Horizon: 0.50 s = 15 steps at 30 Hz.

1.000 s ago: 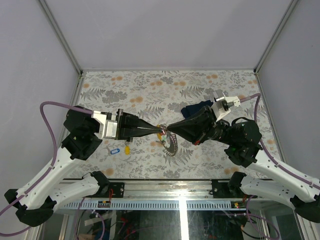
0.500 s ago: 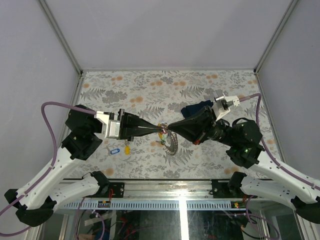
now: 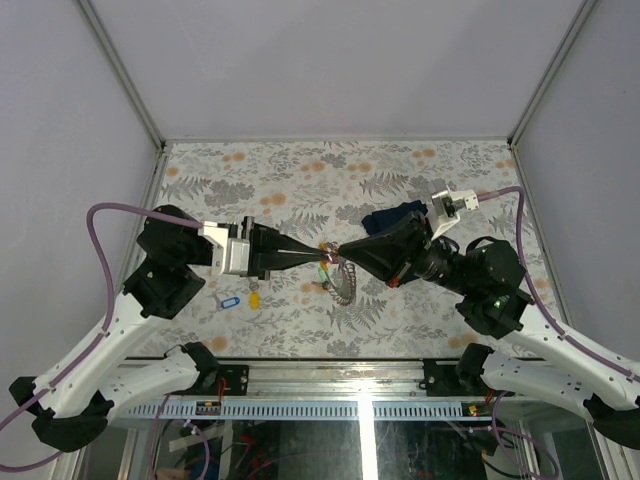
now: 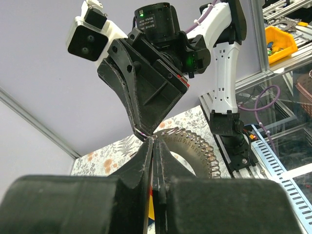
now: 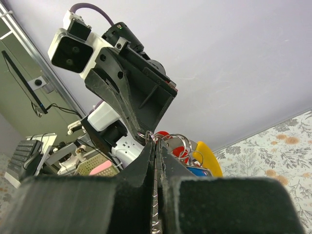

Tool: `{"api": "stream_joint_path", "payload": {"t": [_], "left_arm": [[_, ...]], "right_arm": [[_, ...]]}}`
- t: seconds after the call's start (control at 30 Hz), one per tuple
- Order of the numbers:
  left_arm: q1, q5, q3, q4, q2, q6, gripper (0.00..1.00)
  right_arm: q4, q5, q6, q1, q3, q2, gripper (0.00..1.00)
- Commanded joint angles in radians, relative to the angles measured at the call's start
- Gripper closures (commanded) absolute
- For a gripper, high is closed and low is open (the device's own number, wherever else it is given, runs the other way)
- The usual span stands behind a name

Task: Put the keys on the keyring

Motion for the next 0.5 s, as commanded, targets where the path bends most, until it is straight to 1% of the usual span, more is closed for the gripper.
{"api": "stream_joint_path", "payload": {"t": [0.0,0.47], "left_arm": [[-0.016,0.031,0.037,-0.04,-0.004,0.026,1.0],[-0.018,0.017,0.041,-0.12,0.011,0.095,1.0]], "right_arm": [[0.071,0.109,-0.003,-0.006,0.032,-0.033,1.0],[0.09,0.117,0.017,-0.006,0.029,-0.031,1.0]]}}
